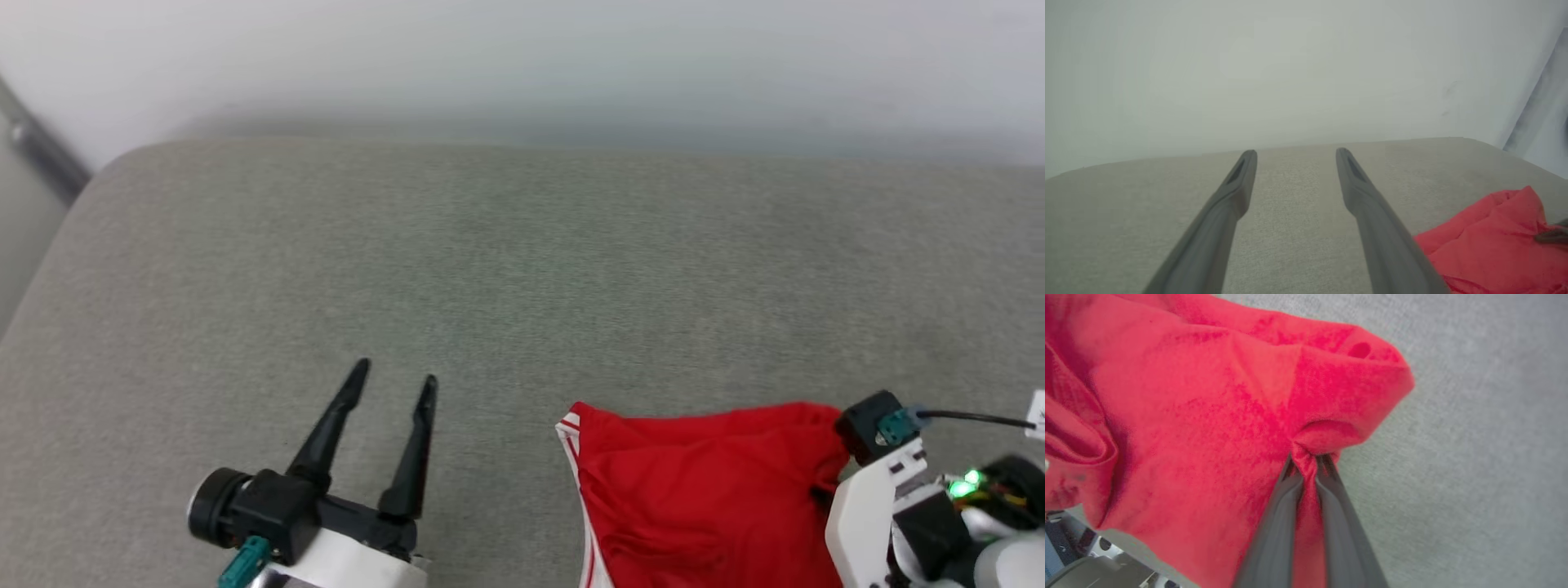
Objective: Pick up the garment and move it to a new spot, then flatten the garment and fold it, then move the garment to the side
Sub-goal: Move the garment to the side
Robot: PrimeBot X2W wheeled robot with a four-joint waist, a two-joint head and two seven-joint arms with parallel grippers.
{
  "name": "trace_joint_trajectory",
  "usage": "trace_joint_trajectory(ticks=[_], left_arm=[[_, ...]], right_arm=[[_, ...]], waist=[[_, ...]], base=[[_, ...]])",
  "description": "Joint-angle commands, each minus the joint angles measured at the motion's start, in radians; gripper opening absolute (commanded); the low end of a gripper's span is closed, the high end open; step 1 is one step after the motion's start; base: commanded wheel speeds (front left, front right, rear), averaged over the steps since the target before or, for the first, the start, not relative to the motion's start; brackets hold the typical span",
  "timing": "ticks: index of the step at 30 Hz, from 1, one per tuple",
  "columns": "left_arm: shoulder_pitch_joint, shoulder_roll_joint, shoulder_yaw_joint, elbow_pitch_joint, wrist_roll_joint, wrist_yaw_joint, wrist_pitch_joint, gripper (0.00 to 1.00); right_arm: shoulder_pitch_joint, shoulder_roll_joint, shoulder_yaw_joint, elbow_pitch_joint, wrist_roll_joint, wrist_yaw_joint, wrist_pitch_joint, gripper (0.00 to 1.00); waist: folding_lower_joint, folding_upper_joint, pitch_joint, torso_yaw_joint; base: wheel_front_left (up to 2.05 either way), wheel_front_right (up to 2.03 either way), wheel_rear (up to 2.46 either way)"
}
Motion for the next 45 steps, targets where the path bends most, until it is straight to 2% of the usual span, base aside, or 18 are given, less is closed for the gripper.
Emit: trace_joint_trajectory(ticks=[1, 6, 9, 12, 15, 22, 29, 35, 44, 45], left_arm=[[-0.001, 0.004, -0.011, -0.010, -0.005, -0.001, -0.002, 1.00], [-0.023, 0.006, -0.052, -0.038, -0.017, -0.001, -0.002, 1.00], [-0.050, 0.028, -0.080, -0.053, -0.016, -0.001, -0.002, 1.00], [-0.087, 0.057, -0.108, -0.066, -0.018, -0.001, -0.002, 1.00], [-0.123, 0.088, -0.132, -0.080, -0.015, -0.001, -0.002, 1.00], [-0.215, 0.155, -0.184, -0.107, -0.010, -0.001, -0.002, 1.00], [-0.298, 0.220, -0.216, -0.143, -0.030, -0.001, -0.002, 1.00], [-0.337, 0.259, -0.219, -0.156, -0.029, -0.001, -0.002, 1.00], [-0.338, 0.266, -0.227, -0.154, -0.016, 0.001, 0.001, 1.00], [-0.339, 0.260, -0.229, -0.154, -0.014, 0.001, 0.001, 1.00]], right_arm=[[-0.042, -0.051, 0.029, -0.023, -0.019, -0.001, 0.007, 0.00], [-0.192, -0.232, 0.174, -0.073, -0.048, -0.001, 0.024, 0.00], [-0.303, -0.329, 0.260, -0.070, -0.057, -0.001, 0.016, 0.00], [-0.399, -0.405, 0.310, -0.043, -0.055, -0.001, -0.008, 0.00], [-0.462, -0.447, 0.316, 0.008, -0.041, -0.001, -0.047, 0.00], [-0.528, -0.499, 0.237, 0.165, -0.048, -0.001, -0.189, 0.00], [-0.576, -0.530, 0.129, 0.374, -0.051, -0.001, -0.366, 0.00], [-0.593, -0.529, 0.041, 0.536, -0.090, -0.001, -0.495, 0.00], [-0.626, -0.472, -0.046, 0.694, -0.148, -0.001, -0.570, 0.00], [-0.634, -0.471, -0.055, 0.699, -0.156, -0.001, -0.582, 0.16]], waist=[[0.0000, 0.0000, 0.001, -0.051], [0.0000, 0.0000, 0.048, -0.171], [0.0000, 0.0000, 0.101, -0.248], [0.0000, 0.0000, 0.164, -0.309], [0.0000, 0.0000, 0.232, -0.361], [0.0000, 0.0000, 0.369, -0.418], [0.0000, 0.0000, 0.493, -0.429], [0.0000, 0.0000, 0.562, -0.409], [0.0000, 0.0000, 0.577, -0.384], [0.0000, 0.0000, 0.572, -0.382]], base=[[0.00, 0.00, 0.00], [0.00, 0.00, 0.00], [0.00, 0.00, 0.00], [0.00, 0.00, 0.00], [0.00, 0.00, 0.00], [0.00, 0.00, 0.00], [0.00, 0.00, 0.00], [0.00, 0.00, 0.00], [0.00, 0.00, 0.00], [0.00, 0.00, 0.00]])
